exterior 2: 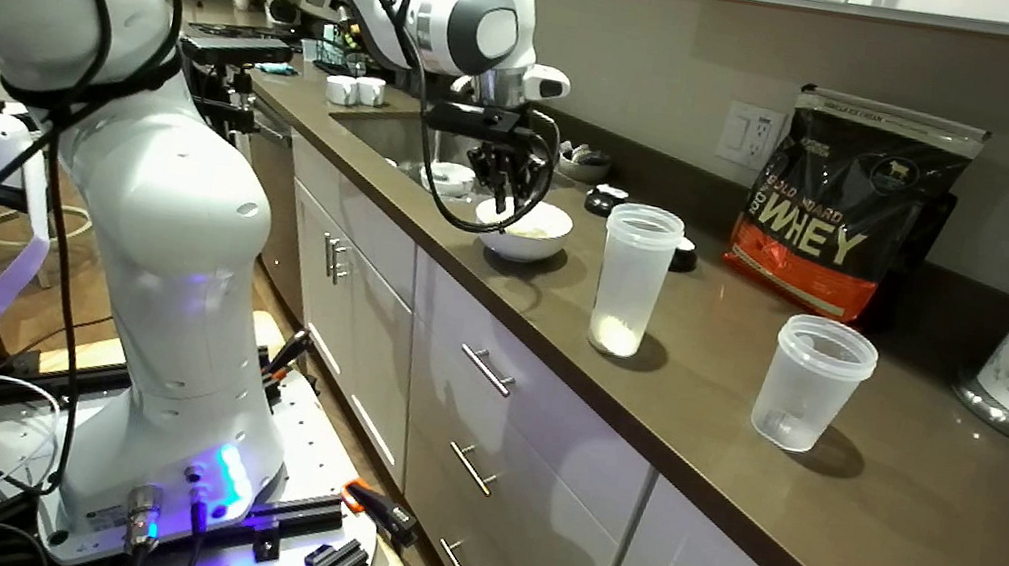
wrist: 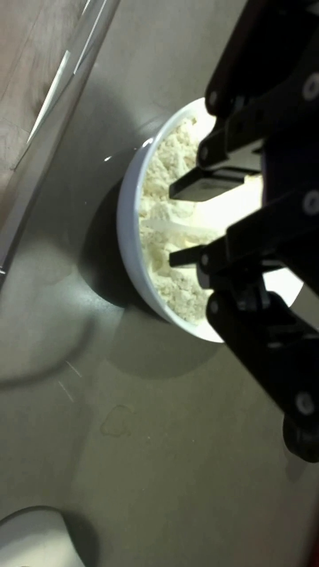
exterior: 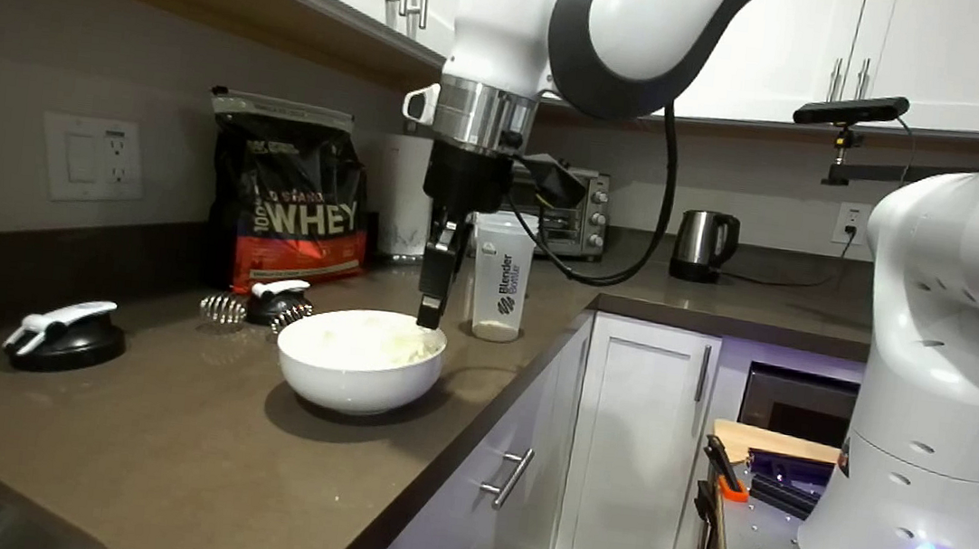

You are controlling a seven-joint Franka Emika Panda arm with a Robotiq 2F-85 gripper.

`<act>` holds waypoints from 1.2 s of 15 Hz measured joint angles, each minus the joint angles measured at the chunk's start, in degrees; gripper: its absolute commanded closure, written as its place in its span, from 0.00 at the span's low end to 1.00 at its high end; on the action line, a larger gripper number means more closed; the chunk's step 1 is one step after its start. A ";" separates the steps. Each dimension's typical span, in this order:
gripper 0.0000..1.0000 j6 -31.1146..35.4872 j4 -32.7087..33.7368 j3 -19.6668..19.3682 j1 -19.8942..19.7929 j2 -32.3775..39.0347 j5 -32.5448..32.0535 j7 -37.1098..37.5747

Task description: Pick up the small scoop and scoop some powder from the bowl and put it in the plastic container to the right.

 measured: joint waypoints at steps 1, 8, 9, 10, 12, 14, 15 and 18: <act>0.86 0.19 -0.31 0.19 0.00 0.00 0.00 0.04; 0.67 1.41 -1.75 0.96 0.03 0.01 0.00 0.27; 0.68 1.47 -1.75 0.94 0.02 0.03 0.00 0.27; 0.63 1.51 -1.74 0.91 -0.01 0.05 0.00 0.27; 0.61 1.56 -1.61 0.81 -0.06 0.14 0.00 0.27; 0.61 1.56 -1.12 0.59 -0.14 0.46 -0.04 0.27; 0.65 1.57 -0.70 0.45 -0.19 0.75 -0.09 0.27; 0.70 1.57 1.15 -0.15 -0.31 2.22 -0.27 0.27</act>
